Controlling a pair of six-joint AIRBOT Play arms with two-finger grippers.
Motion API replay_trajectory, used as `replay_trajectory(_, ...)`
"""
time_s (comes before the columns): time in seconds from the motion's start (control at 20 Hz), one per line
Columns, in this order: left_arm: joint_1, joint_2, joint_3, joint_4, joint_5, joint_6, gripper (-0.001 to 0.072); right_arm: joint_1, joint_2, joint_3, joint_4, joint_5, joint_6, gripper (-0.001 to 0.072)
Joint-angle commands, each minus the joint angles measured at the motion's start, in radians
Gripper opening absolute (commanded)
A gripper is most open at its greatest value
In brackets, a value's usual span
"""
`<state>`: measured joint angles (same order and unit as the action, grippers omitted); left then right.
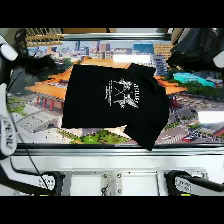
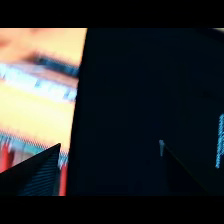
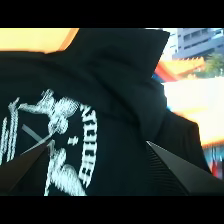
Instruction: Fold the clothes and pants, and hang the long-sleeved shirts on hangers.
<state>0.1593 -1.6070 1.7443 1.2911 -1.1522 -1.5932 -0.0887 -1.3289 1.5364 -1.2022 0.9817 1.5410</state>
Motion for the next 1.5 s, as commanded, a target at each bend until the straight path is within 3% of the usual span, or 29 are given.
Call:
replay_trajectory(0.0, 0.092, 0.198, -0.388, 0.001, -0.017, -0.056, 0.0681, 0.008, 0.164, -0.120, -0.006, 0.063, -0.019, 0.0634)
replay_trajectory(0.2, 0.149, 0.380, -0.858, -0.012, 0.068, -0.097, 0.0681, 0.036, 0.310, -0.285, -0.001, 0.063, -0.019, 0.0634)
replay_trajectory(0.3, 0.154, 0.443, -1.022, -0.013, 0.150, -0.161, 0.0681, 0.043, 0.347, -0.328, 0.020, 0.063, -0.019, 0.0634)
replay_trajectory(0.4, 0.154, 0.478, -1.116, -0.064, 0.228, -0.173, 0.0681, 0.043, 0.356, -0.335, 0.046, 0.063, -0.019, 0.0634)
replay_trajectory(0.6, 0.146, 0.447, -1.191, -0.246, 0.351, -0.166, 0.0681, 0.043, 0.356, -0.335, 0.077, 0.044, -0.019, 0.0633)
replay_trajectory(0.9, 0.000, 0.315, -1.093, -0.265, 0.397, -0.161, 0.0680, 0.043, 0.357, -0.335, 0.082, 0.045, -0.019, 0.0633)
replay_trajectory(0.95, -0.013, 0.303, -1.075, -0.266, 0.410, -0.173, 0.0612, 0.043, 0.358, -0.335, 0.082, 0.045, -0.019, 0.0634)
replay_trajectory(1.0, -0.024, 0.292, -1.056, -0.265, 0.421, -0.173, 0.0434, 0.043, 0.358, -0.335, 0.081, 0.045, -0.019, 0.0633)
replay_trajectory(1.15, -0.035, 0.295, -1.025, -0.263, 0.447, -0.173, 0.0012, 0.041, 0.358, -0.335, 0.081, 0.045, -0.018, 0.0633)
replay_trajectory(1.3, -0.008, 0.347, -1.023, -0.262, 0.446, -0.160, 0.0005, 0.006, 0.357, -0.336, 0.047, 0.082, -0.019, 0.0634)
replay_trajectory(1.45, 0.045, 0.422, -1.023, -0.263, 0.417, -0.091, 0.0005, -0.131, 0.357, -0.425, -0.011, 0.161, -0.005, 0.0634)
